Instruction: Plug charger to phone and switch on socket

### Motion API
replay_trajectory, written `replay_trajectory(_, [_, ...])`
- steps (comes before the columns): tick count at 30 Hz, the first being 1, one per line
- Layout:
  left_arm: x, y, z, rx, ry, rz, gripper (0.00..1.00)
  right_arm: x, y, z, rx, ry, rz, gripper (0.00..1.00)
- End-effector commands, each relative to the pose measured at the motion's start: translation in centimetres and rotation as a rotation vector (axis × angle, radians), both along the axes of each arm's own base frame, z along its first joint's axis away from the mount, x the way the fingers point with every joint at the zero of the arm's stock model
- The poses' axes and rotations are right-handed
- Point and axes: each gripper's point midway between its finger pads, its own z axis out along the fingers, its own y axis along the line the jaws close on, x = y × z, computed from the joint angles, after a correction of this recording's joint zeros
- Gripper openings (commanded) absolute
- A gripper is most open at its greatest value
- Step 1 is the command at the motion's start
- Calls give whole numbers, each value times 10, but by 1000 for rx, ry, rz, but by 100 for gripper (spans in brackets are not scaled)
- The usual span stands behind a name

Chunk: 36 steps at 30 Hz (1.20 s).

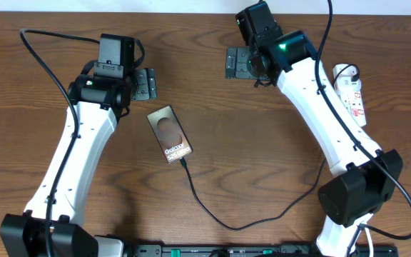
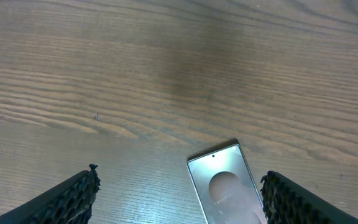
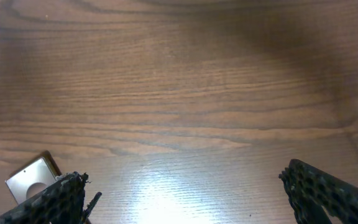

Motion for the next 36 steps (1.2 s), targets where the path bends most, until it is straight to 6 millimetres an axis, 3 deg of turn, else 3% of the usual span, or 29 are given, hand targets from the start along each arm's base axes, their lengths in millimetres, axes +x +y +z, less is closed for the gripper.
replay_trajectory(1, [1, 4, 5, 21, -11, 5, 86, 0, -1, -6, -2, 15, -15, 99])
replay_trajectory(17, [1, 4, 5, 21, -11, 5, 86, -10, 3, -8, -1, 56, 60, 99])
replay_trajectory(20, [1, 4, 5, 21, -11, 5, 86, -17, 15, 5, 58, 56, 156, 99])
replay_trajectory(23, [1, 4, 5, 21, -11, 5, 86, -26, 11, 34, 99, 26, 177, 99])
replay_trajectory(30, [1, 4, 5, 21, -11, 5, 86, -56, -38, 112, 106, -125, 131, 99])
replay_trajectory(33, [1, 4, 5, 21, -11, 5, 86, -67, -86, 142, 55, -208, 16, 99])
replay_trajectory(36, [1, 4, 5, 21, -11, 5, 86, -74, -135, 158, -8, -252, -115, 99])
